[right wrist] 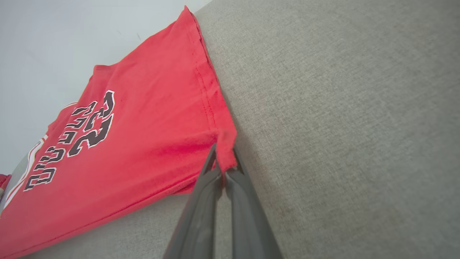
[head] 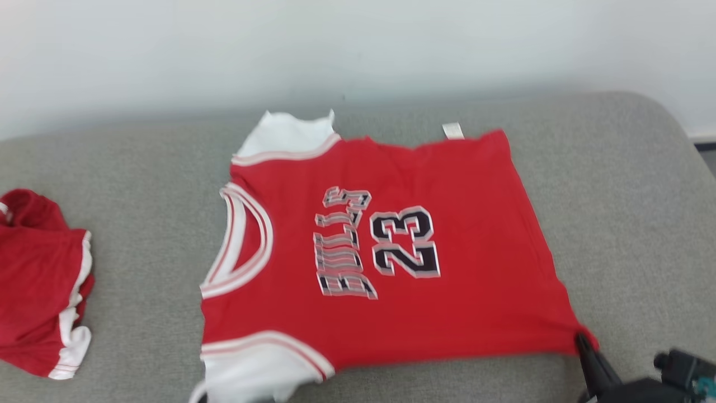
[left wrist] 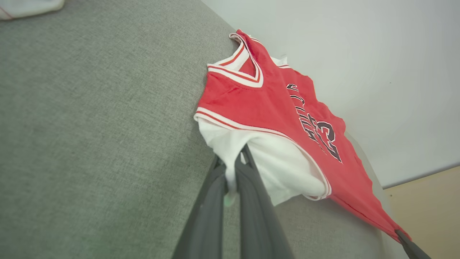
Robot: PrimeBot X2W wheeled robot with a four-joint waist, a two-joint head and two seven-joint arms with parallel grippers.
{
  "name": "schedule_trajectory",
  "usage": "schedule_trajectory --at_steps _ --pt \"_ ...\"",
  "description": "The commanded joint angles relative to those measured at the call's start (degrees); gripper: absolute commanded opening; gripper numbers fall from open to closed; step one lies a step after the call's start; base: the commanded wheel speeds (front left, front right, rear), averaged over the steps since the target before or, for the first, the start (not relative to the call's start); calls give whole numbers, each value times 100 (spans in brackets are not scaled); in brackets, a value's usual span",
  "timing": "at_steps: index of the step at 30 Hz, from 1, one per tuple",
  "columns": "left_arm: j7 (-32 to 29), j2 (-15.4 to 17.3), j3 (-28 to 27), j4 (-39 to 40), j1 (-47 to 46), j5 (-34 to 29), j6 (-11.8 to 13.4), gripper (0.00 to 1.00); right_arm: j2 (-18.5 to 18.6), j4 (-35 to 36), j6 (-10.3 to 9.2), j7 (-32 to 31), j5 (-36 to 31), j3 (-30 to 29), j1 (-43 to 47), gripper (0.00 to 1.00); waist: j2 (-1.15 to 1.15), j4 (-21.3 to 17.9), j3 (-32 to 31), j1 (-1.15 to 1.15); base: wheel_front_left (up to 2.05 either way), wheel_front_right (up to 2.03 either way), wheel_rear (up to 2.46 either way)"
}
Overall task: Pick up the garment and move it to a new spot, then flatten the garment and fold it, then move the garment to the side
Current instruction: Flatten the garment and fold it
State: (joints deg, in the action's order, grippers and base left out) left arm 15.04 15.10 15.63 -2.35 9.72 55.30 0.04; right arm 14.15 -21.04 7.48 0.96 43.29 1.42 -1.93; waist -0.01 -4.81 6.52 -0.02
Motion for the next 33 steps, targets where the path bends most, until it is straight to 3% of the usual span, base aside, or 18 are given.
schedule_trajectory --at_steps 1,8,15,26,33 --pt "19 -1 -14 -56 142 -93 1 0 33 -15 5 20 -45 -44 130 0 1 123 -288 2 0 0 0" --pt "-4 -147 207 -392 651 -122 -115 0 -9 86 5 -47 -179 -308 832 0 1 206 -486 2 0 0 0" --pt "13 -75 270 -520 288 -465 -260 0 -173 318 5 -49 -346 -402 1043 0 1 219 -486 2 0 0 0" --pt "-223 287 497 -538 -885 -1151 -525 0 -246 712 6 -385 -696 -307 494 0 1 90 -485 2 0 0 0" --pt "-471 409 666 -1244 -1901 -1207 -658 0 -288 130 6 -685 -834 -308 -394 0 1 35 -318 2 0 0 0"
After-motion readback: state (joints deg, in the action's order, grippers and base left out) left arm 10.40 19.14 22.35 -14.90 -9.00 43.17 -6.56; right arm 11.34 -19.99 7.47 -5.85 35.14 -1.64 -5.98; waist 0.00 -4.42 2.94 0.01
